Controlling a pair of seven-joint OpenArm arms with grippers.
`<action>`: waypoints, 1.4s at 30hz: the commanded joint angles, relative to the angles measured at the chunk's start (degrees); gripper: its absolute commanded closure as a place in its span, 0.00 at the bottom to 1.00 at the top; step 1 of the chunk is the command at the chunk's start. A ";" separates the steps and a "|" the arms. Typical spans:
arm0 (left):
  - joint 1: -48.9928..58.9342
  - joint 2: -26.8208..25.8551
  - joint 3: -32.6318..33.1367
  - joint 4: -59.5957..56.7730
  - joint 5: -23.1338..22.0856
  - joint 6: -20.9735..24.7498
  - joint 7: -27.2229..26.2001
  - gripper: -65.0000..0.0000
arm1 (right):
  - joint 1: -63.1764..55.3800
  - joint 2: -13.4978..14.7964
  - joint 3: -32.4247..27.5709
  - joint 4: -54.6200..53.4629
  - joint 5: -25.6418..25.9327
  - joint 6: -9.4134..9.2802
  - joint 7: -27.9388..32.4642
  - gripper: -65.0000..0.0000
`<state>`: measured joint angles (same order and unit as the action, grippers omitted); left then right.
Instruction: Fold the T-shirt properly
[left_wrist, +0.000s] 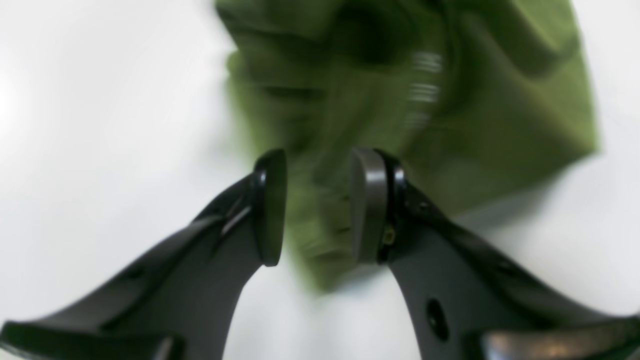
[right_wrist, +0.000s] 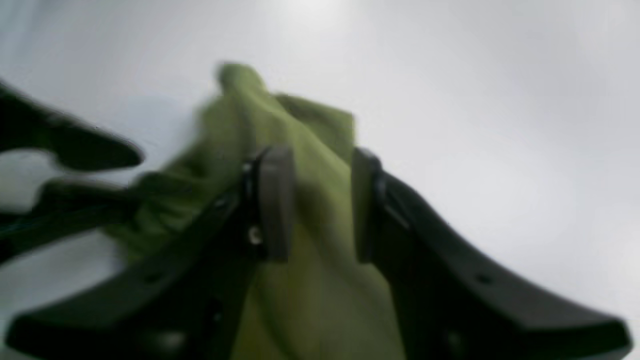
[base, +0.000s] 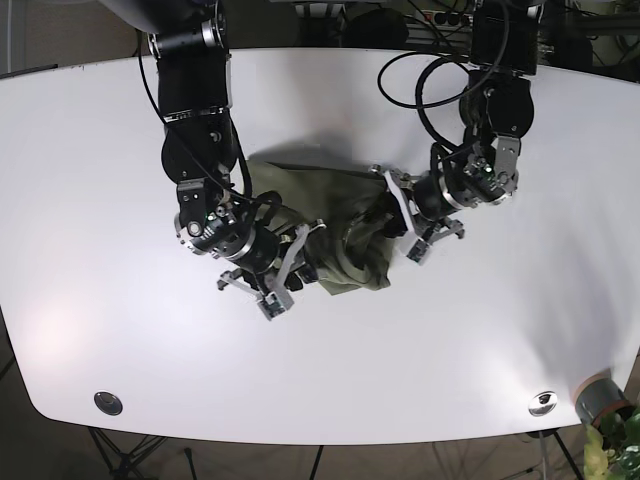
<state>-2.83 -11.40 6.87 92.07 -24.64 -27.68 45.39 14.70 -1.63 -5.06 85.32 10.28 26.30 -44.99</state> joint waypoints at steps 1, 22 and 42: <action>-2.49 -0.16 1.70 0.28 -0.81 -0.05 -1.74 0.70 | 0.99 -0.09 1.50 -1.58 0.84 0.20 2.66 0.87; -5.39 -0.60 2.05 -18.89 8.69 -0.41 -9.39 0.71 | 5.13 5.45 6.86 -23.47 0.84 0.29 16.90 0.91; 2.08 -4.73 -7.80 -1.57 -0.28 -0.49 -8.95 0.71 | 2.40 5.54 8.36 -11.69 0.84 0.38 10.22 0.91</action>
<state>-1.50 -14.41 0.14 89.49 -24.36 -28.10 37.19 16.32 3.55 3.29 72.77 10.70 26.72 -35.20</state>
